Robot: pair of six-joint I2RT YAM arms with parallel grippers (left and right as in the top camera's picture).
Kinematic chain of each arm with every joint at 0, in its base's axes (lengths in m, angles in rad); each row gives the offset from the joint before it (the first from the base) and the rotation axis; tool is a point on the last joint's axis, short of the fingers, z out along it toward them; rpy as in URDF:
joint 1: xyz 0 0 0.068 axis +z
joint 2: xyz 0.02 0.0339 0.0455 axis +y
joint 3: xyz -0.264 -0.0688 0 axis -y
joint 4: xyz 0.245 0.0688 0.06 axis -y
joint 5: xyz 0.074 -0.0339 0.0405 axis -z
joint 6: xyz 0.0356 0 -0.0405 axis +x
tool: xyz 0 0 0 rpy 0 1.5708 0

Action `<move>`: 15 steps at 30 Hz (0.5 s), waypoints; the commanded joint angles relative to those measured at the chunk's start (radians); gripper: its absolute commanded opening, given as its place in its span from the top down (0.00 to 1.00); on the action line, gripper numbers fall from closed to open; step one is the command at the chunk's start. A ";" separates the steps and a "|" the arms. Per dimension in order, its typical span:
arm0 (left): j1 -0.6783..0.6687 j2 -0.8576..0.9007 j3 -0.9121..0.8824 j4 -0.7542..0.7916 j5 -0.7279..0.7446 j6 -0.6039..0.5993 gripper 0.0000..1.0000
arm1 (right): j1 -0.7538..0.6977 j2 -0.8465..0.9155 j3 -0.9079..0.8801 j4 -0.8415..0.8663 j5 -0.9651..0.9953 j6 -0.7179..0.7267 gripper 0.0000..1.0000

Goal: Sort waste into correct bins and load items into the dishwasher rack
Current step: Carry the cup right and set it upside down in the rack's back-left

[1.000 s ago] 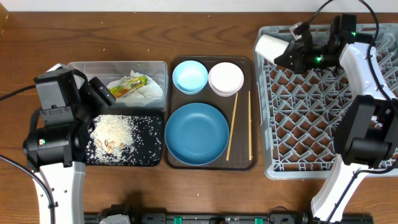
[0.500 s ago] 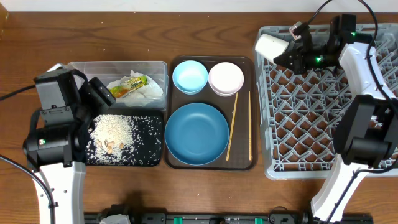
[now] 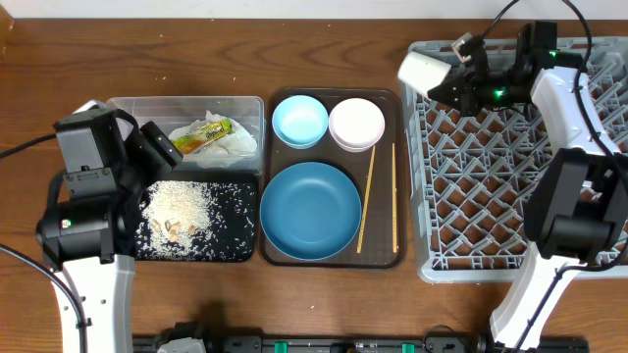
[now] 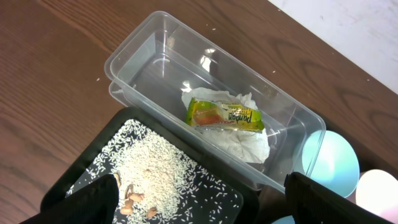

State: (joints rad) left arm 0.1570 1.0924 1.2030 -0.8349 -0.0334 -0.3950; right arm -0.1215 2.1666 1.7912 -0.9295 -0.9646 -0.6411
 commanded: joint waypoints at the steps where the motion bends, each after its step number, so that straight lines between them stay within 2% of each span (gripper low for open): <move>1: 0.005 0.005 0.011 -0.003 -0.012 0.006 0.12 | 0.011 0.028 -0.008 -0.002 -0.004 -0.024 0.99; 15: 0.005 0.005 0.011 -0.003 -0.012 0.006 0.12 | 0.009 0.029 -0.037 -0.004 0.101 -0.060 0.99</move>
State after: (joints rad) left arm 0.1570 1.0924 1.2030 -0.8349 -0.0334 -0.3950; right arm -0.1192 2.1666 1.7847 -0.9264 -0.9253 -0.6708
